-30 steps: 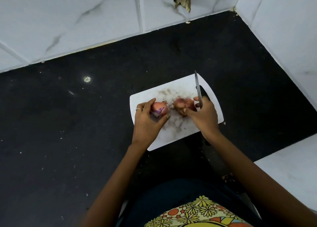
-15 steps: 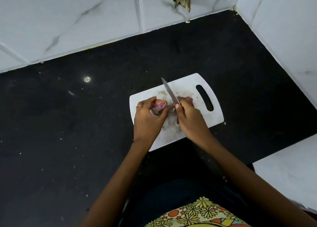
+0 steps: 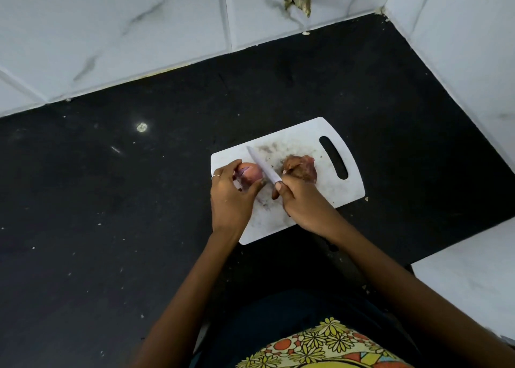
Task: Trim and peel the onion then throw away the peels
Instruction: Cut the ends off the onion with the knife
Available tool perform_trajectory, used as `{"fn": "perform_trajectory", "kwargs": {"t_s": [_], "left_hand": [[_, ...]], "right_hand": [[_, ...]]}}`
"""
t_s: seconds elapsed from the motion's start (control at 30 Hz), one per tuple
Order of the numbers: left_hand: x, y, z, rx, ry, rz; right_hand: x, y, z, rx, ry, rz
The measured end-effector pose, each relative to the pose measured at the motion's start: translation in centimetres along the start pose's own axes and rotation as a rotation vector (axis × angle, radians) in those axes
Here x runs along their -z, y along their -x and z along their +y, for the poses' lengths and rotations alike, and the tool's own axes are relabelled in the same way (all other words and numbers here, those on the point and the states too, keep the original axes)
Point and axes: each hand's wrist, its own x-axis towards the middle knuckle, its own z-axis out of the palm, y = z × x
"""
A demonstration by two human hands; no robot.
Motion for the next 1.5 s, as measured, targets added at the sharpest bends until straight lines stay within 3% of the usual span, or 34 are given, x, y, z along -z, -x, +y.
{"fn": "perform_trajectory", "kwargs": {"t_s": [0.1,0.57,1.5], "left_hand": [[0.3,-0.2,-0.4,0.020,0.034,-0.014],[0.6,-0.8,-0.6,-0.061,0.008,-0.048],[0.2,-1.0,-1.2,-0.057,0.028,-0.019]], "right_hand": [[-0.2,-0.1,0.0,-0.029,0.034,0.057],[-0.7,-0.8,-2.3,-0.063,0.418,-0.029],[-3.7,-1.8,-1.3,-0.191,0.299,-0.022]]}}
